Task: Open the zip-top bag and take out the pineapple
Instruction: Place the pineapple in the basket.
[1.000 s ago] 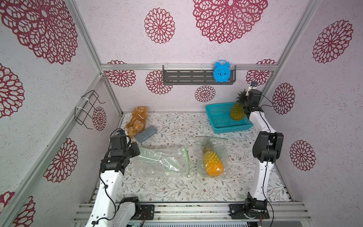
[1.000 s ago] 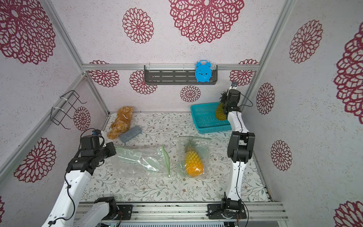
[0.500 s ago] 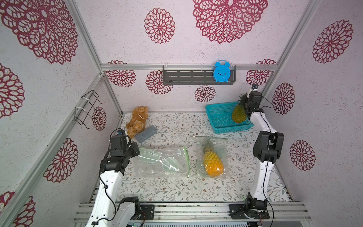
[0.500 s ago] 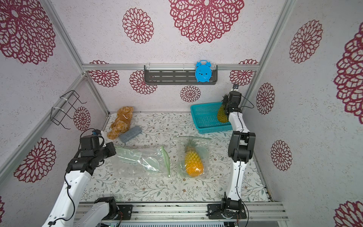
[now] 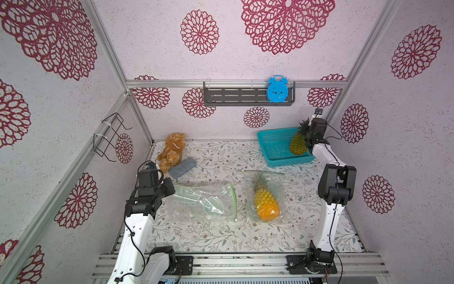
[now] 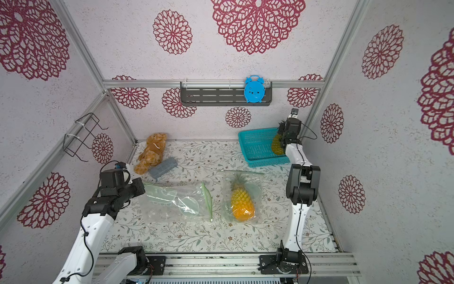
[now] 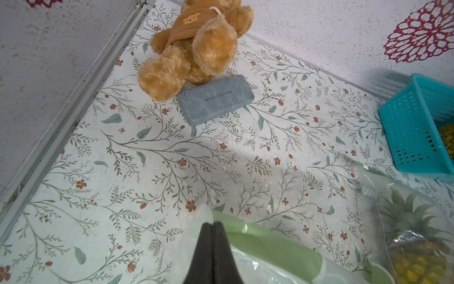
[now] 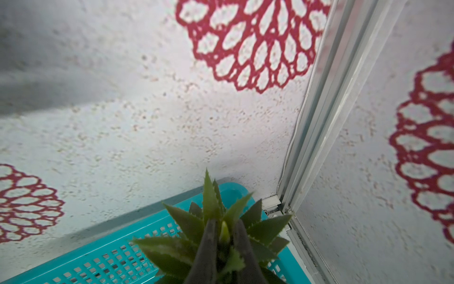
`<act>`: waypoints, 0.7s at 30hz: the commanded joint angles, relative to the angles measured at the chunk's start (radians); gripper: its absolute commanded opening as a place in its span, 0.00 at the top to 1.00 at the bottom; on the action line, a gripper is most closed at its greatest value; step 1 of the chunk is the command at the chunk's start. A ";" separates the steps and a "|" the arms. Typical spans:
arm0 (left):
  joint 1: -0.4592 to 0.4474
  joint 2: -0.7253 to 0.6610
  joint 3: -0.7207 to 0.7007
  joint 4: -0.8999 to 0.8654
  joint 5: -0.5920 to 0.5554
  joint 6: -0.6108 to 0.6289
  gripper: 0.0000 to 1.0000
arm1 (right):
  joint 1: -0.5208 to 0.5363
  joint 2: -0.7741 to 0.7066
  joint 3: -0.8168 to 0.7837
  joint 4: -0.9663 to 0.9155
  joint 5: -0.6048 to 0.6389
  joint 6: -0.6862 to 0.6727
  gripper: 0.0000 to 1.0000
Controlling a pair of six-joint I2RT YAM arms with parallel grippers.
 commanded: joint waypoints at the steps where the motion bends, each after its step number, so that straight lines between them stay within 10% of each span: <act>1: 0.011 -0.010 -0.010 0.011 0.012 0.013 1.00 | -0.004 -0.101 -0.005 0.086 0.013 -0.008 0.87; 10: 0.014 -0.006 -0.010 0.012 0.017 0.013 1.00 | -0.004 -0.171 -0.070 0.113 -0.015 -0.012 0.56; 21: 0.020 -0.004 -0.009 0.011 0.013 0.011 1.00 | -0.004 -0.308 -0.205 0.142 -0.077 -0.007 0.44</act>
